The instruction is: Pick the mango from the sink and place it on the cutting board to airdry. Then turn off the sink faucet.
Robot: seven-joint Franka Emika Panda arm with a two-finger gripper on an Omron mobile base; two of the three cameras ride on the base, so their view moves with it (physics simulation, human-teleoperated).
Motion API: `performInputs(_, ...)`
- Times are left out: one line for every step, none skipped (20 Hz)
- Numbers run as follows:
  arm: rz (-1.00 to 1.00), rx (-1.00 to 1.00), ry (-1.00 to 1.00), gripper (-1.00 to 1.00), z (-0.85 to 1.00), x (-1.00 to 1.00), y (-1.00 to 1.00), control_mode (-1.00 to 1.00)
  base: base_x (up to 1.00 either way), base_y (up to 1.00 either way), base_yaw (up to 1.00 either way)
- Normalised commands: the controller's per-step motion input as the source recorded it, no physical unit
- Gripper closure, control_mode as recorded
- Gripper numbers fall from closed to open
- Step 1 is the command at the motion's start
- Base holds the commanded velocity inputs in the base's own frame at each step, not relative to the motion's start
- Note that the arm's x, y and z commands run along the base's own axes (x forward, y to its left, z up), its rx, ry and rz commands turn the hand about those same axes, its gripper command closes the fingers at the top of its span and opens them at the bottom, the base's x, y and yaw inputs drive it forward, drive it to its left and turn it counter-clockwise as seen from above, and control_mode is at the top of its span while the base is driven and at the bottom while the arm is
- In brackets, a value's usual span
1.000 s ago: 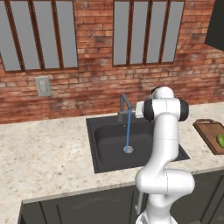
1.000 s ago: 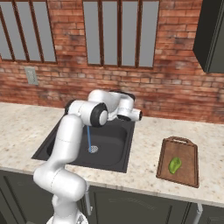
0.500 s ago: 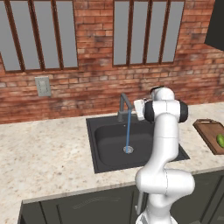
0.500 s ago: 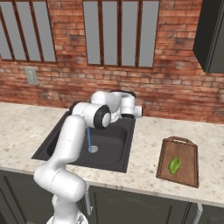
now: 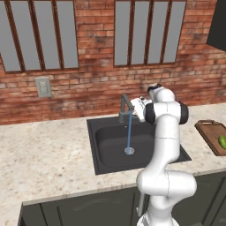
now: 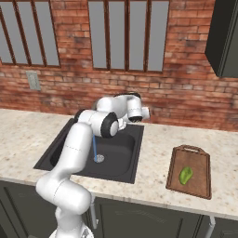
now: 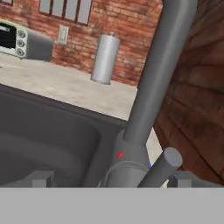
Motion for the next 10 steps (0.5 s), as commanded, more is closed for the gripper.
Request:
performInputs(0.19,-0.17,-0.2,-1.0,0.68,0.22,0.95,-1.0,0.0,0.0,0.0)
performInputs(0.18,-0.18,-0.2,-1.0,0.68,0.22,0.97,-1.0,0.0,0.0,0.0)
performInputs(0.16,-0.2,-0.19,-1.0,0.68,0.23,0.99,-1.0,0.0,0.0,0.0)
performInputs(0.16,-0.2,-0.19,-1.0,0.68,0.21,1.0,-1.0,0.0,0.0,0.0)
performInputs(0.15,-0.22,-0.19,-1.0,0.68,0.18,1.0,-1.0,0.0,0.0,0.0)
performInputs(0.13,-0.23,-0.19,-1.0,0.69,0.18,1.0,-1.0,0.0,0.0,0.0)
performInputs(0.12,-0.24,-0.19,-1.0,0.7,0.19,1.0,-1.0,0.0,0.0,0.0)
performInputs(0.13,-0.24,-0.19,-1.0,0.71,0.17,1.0,-1.0,0.0,0.0,0.0)
performInputs(0.12,-0.24,-0.19,-1.0,0.71,0.19,1.0,-1.0,0.0,0.0,0.0)
performInputs(0.11,-0.24,-0.19,-1.0,0.71,0.19,1.0,-1.0,0.0,0.0,0.0)
